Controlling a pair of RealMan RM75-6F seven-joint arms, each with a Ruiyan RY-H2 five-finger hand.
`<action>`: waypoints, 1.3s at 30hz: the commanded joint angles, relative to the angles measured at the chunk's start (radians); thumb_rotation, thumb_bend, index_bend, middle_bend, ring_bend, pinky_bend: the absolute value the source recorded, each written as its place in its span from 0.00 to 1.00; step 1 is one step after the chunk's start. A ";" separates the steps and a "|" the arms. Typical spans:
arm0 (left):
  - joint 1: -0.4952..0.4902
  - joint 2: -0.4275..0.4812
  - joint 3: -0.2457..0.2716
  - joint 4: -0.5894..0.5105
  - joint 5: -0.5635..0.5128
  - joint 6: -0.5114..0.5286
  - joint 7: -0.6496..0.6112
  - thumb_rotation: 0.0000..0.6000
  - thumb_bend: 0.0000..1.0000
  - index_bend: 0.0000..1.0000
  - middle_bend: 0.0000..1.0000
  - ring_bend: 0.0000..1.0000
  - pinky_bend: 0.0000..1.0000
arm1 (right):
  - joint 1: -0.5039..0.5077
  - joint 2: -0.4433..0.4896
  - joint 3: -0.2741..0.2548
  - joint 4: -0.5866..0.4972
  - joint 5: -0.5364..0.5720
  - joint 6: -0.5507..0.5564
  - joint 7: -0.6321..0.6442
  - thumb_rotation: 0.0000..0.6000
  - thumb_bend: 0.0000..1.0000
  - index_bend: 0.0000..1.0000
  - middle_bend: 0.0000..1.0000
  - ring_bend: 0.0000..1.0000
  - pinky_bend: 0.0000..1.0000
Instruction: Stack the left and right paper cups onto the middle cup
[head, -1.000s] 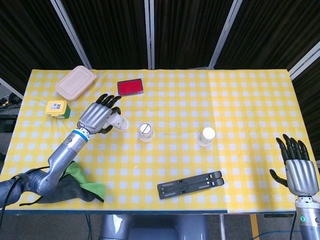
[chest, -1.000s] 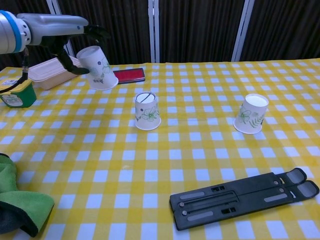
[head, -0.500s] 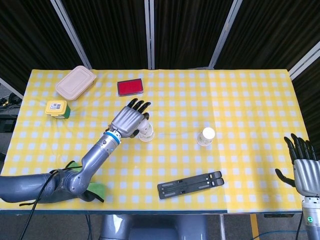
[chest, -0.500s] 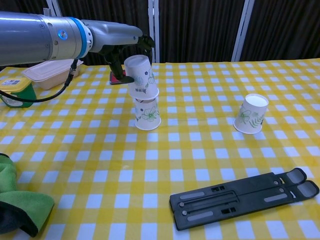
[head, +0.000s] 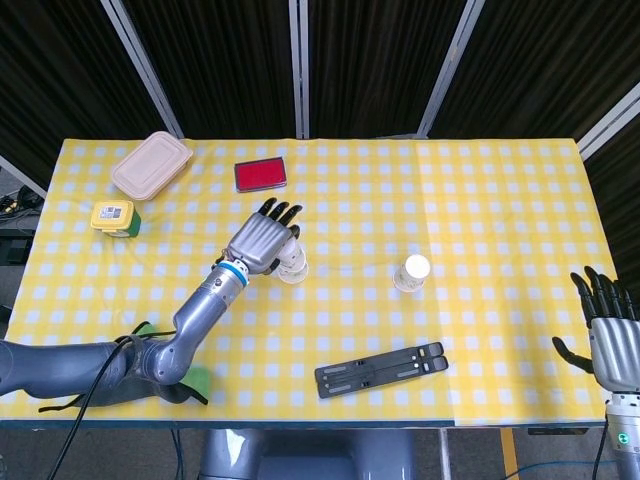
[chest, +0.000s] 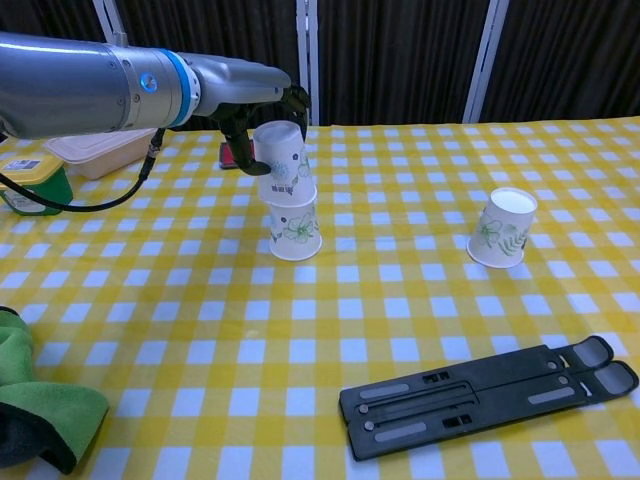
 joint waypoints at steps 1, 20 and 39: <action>-0.020 -0.016 0.016 0.024 -0.034 -0.017 0.016 1.00 0.37 0.16 0.00 0.00 0.00 | -0.002 0.001 0.002 -0.002 0.004 0.003 0.001 1.00 0.11 0.00 0.00 0.00 0.00; 0.221 0.113 0.145 -0.112 0.264 0.212 -0.228 1.00 0.23 0.00 0.00 0.00 0.00 | 0.010 -0.023 -0.001 0.019 0.036 -0.040 -0.050 1.00 0.11 0.00 0.00 0.00 0.00; 0.727 0.273 0.315 -0.118 0.668 0.726 -0.529 1.00 0.23 0.00 0.00 0.00 0.00 | 0.200 -0.064 0.096 -0.136 0.121 -0.210 -0.334 1.00 0.11 0.12 0.00 0.00 0.00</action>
